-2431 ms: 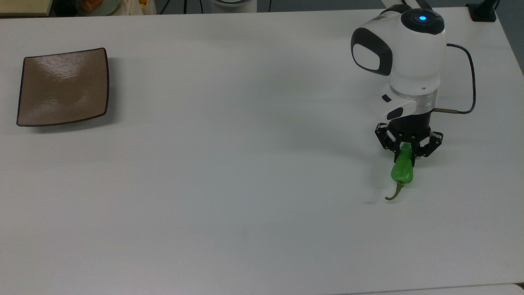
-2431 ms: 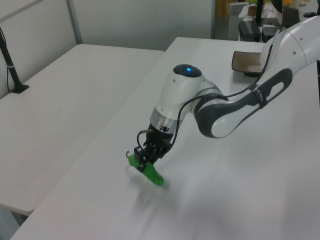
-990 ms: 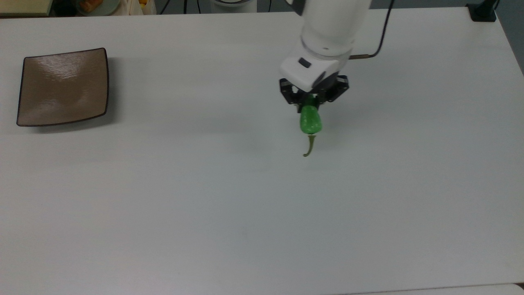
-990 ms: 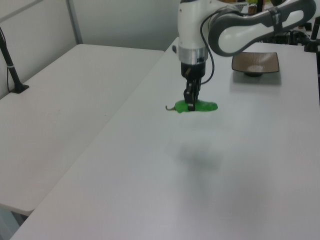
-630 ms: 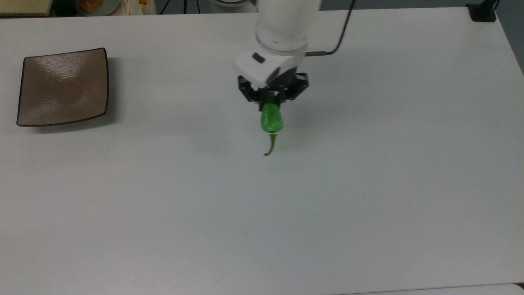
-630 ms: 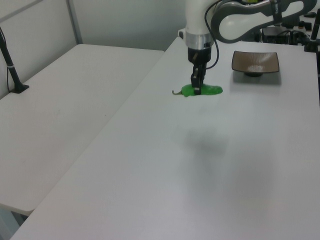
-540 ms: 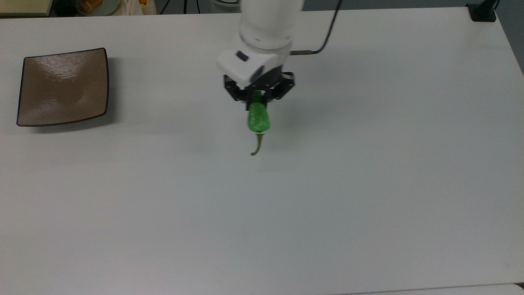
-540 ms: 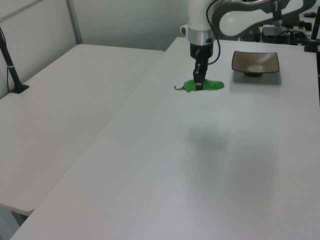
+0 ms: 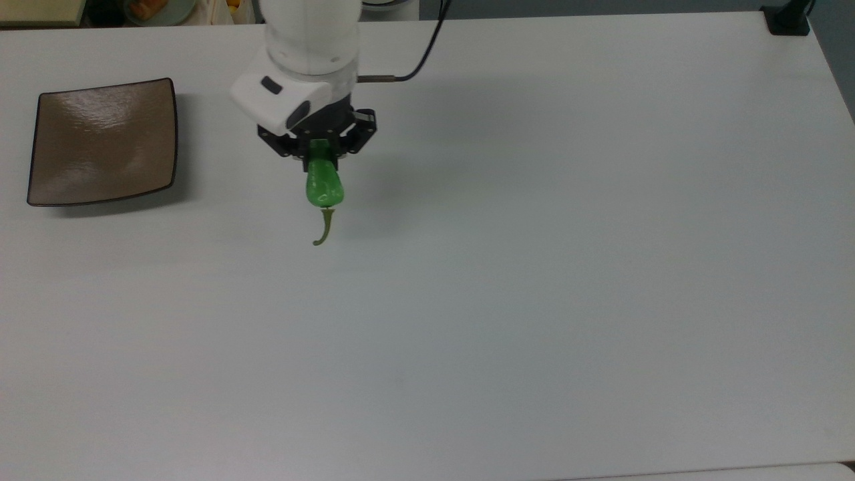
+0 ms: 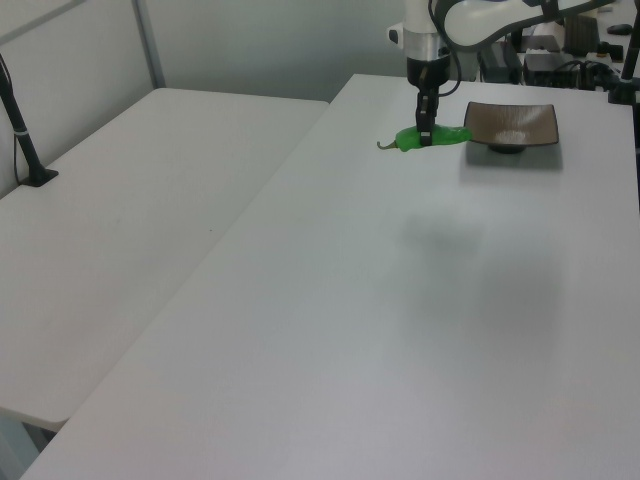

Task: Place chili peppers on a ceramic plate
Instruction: 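Lift the chili pepper and carry it toward the brown plate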

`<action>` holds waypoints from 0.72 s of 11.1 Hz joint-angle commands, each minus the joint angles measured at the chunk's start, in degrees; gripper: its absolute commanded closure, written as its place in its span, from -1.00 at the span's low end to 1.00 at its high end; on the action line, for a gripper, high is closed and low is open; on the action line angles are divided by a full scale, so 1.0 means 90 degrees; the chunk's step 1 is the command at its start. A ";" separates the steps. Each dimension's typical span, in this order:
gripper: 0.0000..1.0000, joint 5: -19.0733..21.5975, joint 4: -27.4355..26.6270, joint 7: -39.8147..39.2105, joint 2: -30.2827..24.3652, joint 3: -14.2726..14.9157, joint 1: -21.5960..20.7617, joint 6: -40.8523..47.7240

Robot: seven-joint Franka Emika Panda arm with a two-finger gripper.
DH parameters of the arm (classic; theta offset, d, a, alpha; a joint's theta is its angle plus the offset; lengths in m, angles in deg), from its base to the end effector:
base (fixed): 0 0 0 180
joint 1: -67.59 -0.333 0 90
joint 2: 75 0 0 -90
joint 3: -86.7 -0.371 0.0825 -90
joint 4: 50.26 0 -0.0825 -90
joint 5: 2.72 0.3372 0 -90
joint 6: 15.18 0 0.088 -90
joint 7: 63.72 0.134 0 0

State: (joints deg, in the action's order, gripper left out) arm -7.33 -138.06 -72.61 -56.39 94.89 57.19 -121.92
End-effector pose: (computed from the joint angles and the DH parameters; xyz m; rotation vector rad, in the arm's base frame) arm 0.6310 0.0288 0.5111 2.9998 0.3377 0.0024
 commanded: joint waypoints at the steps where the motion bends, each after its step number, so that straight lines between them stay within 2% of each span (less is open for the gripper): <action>1: 0.98 0.0131 -0.0479 -0.1099 -0.0348 0.0192 0.0236 -0.0073; 4: 0.97 0.0141 -0.0527 -0.2203 -0.0427 0.0368 0.0598 -0.0083; 8: 0.97 0.0160 -0.0595 -0.3249 -0.0427 0.0496 0.1076 -0.0307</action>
State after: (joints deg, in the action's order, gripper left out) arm -7.32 -139.88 -96.50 -57.92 98.74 65.38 -122.27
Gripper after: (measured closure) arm 0.665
